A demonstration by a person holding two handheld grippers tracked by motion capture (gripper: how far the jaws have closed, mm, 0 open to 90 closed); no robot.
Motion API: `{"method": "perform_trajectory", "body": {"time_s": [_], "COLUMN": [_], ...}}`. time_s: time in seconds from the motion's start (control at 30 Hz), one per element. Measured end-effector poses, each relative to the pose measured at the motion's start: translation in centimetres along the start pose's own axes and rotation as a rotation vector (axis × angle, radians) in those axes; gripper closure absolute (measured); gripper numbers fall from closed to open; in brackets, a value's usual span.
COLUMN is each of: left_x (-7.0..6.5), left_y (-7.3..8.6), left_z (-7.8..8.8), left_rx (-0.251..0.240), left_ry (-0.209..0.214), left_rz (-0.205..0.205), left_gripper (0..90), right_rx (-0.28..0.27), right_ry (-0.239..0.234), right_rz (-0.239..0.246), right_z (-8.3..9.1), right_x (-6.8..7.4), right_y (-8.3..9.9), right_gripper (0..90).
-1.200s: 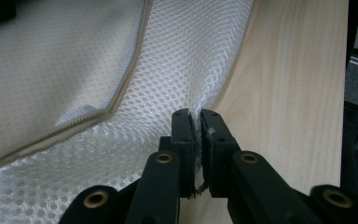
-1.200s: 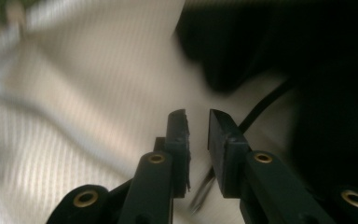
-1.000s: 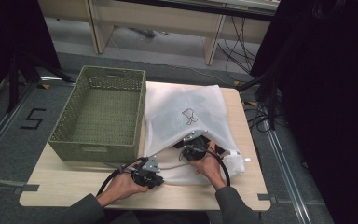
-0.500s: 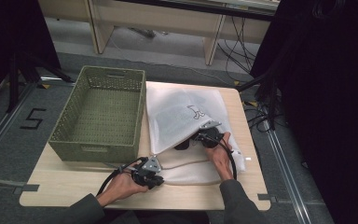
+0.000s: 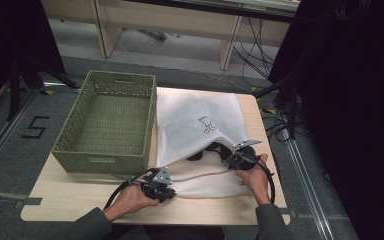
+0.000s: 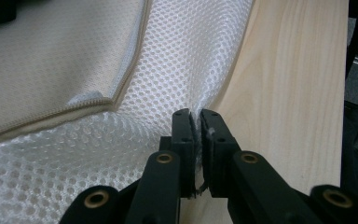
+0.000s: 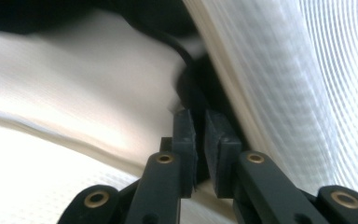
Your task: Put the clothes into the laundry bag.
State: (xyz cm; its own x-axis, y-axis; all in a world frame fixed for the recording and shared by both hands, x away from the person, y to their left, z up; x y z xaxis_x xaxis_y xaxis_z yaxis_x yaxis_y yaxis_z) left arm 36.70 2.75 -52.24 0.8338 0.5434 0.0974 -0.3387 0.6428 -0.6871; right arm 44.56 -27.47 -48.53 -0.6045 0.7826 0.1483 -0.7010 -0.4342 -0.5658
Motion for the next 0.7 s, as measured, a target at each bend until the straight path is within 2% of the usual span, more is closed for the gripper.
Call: {"method": "perform_trajectory", "body": {"time_s": [0.03,0.13,0.2,0.23,0.27,0.4,0.43,0.63,0.7], "left_x": [0.0,0.0,0.0,0.0,-0.1,0.1,-0.1,-0.1,0.0], "left_y": [0.0,0.0,0.0,0.0,0.1,0.0,0.0,0.0,0.0], "left_z": [0.0,0.0,0.0,-0.1,-0.1,-0.1,-0.1,-0.1,-0.1], "left_rx": [0.0,-0.004,-0.006,-0.007,-0.005,-0.007,-0.002,0.0,-0.003], "left_ry": [0.0,0.003,0.005,0.009,0.01,0.009,0.013,0.011,0.016], "left_rz": [0.0,0.007,0.0,0.012,0.033,0.001,0.029,0.029,0.033], "left_gripper": [84.2,84.1,84.1,84.1,84.1,84.1,84.2,84.3,84.3], "right_rx": [0.018,0.069,0.074,0.074,0.063,0.025,0.002,-0.052,-0.049], "right_ry": [0.014,0.063,0.082,0.09,0.094,0.115,0.117,0.156,0.167], "right_rz": [-0.013,-0.007,-0.012,-0.007,-0.007,-0.02,-0.021,-0.038,-0.041], "right_z": [-0.2,-1.0,-1.4,-1.6,-1.8,-2.7,-3.1,-5.0,-5.4], "right_x": [-0.3,-1.1,-1.3,-1.4,-1.5,-2.0,-2.1,-3.0,-3.1], "right_y": [0.3,0.4,0.3,0.3,0.1,-0.8,-1.2,-3.4,-3.9], "right_gripper": [83.9,84.4,84.6,84.8,84.9,86.2,86.2,87.1,87.3]}}
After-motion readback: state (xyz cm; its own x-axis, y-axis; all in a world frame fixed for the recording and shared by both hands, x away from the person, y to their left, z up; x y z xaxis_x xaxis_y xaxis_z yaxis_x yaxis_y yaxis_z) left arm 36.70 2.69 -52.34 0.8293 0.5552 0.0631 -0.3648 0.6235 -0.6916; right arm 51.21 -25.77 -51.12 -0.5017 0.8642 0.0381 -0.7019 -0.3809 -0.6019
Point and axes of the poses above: each handheld gripper's, and its own axes: z roughly backward along the jaws, y roughly out of its underside, x roughly to its left, the point moved 2 cm from there along -z, roughly forward along the jaws, and after that the axes turned 15 degrees about -y, right-handed, at the moved point
